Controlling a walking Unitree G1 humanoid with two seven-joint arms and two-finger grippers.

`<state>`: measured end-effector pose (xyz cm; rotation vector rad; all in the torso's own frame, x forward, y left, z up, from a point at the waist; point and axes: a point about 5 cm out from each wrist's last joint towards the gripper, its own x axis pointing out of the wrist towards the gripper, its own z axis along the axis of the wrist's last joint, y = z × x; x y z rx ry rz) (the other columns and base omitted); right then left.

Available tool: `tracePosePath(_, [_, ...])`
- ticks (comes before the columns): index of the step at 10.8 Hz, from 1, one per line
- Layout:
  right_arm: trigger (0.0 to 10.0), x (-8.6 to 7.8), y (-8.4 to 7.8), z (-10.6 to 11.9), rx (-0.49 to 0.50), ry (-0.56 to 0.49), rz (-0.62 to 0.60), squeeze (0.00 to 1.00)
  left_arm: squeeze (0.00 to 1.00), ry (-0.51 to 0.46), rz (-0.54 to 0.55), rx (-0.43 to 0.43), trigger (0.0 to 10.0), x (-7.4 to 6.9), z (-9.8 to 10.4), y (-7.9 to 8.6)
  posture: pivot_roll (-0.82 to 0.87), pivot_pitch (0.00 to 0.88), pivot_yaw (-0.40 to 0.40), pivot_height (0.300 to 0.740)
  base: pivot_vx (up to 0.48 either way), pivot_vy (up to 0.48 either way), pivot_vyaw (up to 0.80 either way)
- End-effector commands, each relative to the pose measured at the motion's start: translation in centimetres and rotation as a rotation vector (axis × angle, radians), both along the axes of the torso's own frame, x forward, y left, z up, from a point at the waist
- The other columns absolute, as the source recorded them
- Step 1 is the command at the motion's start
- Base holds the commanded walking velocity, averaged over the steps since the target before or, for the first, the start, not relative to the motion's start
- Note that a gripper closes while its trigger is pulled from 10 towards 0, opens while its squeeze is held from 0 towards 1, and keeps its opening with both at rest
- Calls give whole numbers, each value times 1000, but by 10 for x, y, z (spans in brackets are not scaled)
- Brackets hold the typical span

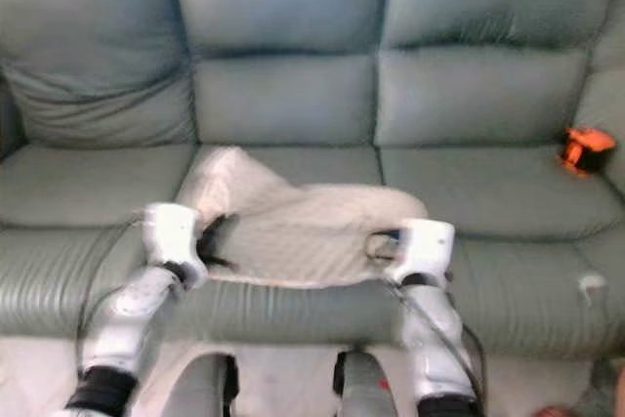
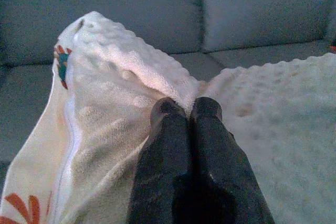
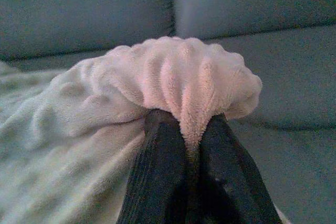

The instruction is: Move the pillow to the sofa

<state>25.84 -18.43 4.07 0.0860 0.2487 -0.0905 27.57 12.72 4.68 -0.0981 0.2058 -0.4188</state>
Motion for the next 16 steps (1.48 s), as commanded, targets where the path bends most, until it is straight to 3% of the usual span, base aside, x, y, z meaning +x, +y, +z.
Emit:
tracePosePath(1, [10000,4,14,5,23,-26,33,0,0,-20,36,36,10000,4,4,16,-49,0,22,647,0,0,0])
tracePosePath(4, [10000,2,16,4,31,-18,45,0,0,-23,58,51,10000,6,5,21,-47,0,18,647,0,0,0])
tracePosePath(5, [10000,1,14,4,43,-8,49,0,0,-21,80,98,10000,13,5,40,-36,40,12,647,0,0,0])
tracePosePath(6, [10000,4,13,7,50,-11,44,0,0,-11,86,119,10000,15,3,46,-39,46,14,647,0,0,0])
tracePosePath(7, [10000,18,13,19,49,-30,46,0,0,4,87,130,10000,22,2,47,-46,68,21,647,0,0,0])
tracePosePath(10, [10000,30,8,21,4,-16,49,0,0,0,78,155,10000,37,7,40,-40,172,13,647,0,0,0])
tracePosePath(13, [10000,57,30,19,3,20,129,0,0,10,146,252,10000,62,16,46,-36,252,4,647,0,0,0])
tracePosePath(16, [10000,77,51,22,-3,34,172,0,0,41,269,303,10000,72,20,60,-64,259,-17,647,0,0,0])
